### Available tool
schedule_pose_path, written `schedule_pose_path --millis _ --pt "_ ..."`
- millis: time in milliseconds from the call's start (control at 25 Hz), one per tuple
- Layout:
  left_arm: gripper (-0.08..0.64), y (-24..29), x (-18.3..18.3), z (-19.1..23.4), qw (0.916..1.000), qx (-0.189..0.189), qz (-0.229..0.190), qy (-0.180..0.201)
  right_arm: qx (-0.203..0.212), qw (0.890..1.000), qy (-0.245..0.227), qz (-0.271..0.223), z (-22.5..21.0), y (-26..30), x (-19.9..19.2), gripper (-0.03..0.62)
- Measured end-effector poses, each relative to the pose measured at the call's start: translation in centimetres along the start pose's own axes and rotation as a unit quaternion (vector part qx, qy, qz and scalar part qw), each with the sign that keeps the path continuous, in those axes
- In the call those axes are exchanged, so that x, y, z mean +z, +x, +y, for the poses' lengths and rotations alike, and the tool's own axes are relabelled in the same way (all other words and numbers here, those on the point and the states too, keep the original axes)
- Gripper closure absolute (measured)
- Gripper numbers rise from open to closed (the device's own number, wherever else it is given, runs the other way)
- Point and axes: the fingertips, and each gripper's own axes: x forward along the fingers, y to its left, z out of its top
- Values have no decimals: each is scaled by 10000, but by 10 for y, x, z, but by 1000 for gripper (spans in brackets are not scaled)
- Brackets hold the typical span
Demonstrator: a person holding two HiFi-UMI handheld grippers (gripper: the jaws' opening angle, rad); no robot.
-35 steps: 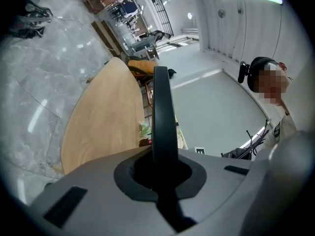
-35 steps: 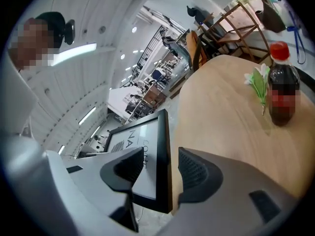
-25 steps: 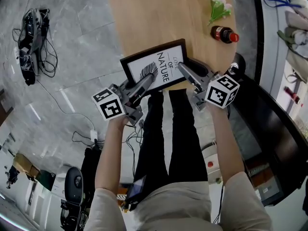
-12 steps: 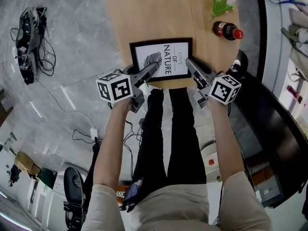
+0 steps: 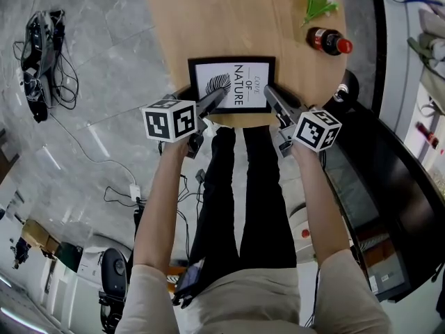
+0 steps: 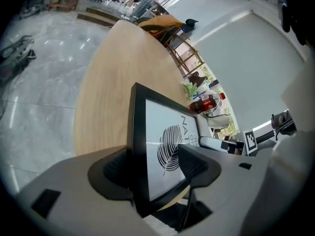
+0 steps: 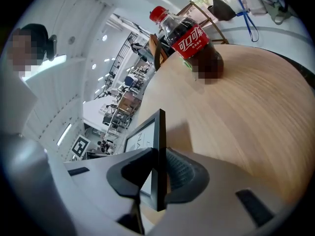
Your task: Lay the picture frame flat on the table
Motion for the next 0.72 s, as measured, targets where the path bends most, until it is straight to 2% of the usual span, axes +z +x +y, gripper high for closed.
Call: schedule_pose_path --millis 160,480,720 --pt "284 2 1 4 9999 113 50 119 -114 9999 40 -66 -5 1 0 489" --pt "284 -5 -2 10 9999 150 -52 55 -321 9993 -185 -17 -8 3 3 489" --pt "284 -7 -3 14 9996 271 -47 93 -446 9988 -179 -23 -12 6 0 489"
